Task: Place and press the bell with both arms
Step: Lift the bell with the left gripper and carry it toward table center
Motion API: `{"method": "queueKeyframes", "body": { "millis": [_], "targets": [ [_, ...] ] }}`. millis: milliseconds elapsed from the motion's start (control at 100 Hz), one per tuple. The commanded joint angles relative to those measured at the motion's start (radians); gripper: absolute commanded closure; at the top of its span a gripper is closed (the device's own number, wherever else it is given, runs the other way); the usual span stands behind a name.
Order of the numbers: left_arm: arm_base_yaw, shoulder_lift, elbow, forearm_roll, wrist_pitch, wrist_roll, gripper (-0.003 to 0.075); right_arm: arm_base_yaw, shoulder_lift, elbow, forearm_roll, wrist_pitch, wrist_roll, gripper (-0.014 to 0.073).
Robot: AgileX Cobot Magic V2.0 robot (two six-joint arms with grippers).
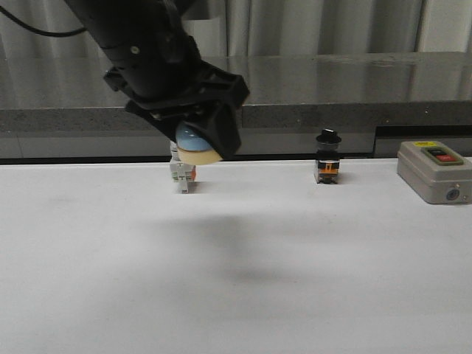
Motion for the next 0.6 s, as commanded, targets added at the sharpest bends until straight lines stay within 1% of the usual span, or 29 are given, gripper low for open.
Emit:
{"method": "queueKeyframes", "body": {
  "millis": [0, 190, 390, 590],
  "targets": [
    [-0.038, -0.01, -0.04, -0.013, -0.078, -0.001, 0.0521, -0.007, -0.017, -0.015, -0.009, -0.085, -0.005, 0.0654],
    [-0.083, 0.095, -0.096, -0.013, -0.075, -0.001, 0.0521, -0.007, -0.017, -0.015, -0.009, -0.085, -0.005, 0.0654],
    [-0.093, 0.177, -0.135, -0.013, -0.058, -0.001, 0.0521, -0.007, -0.017, -0.015, -0.009, -0.085, -0.005, 0.0654],
    [-0.093, 0.201, -0.135, -0.013, -0.049, -0.001, 0.0516, -0.007, -0.017, -0.015, -0.009, -0.085, -0.005, 0.0654]
  ]
}}
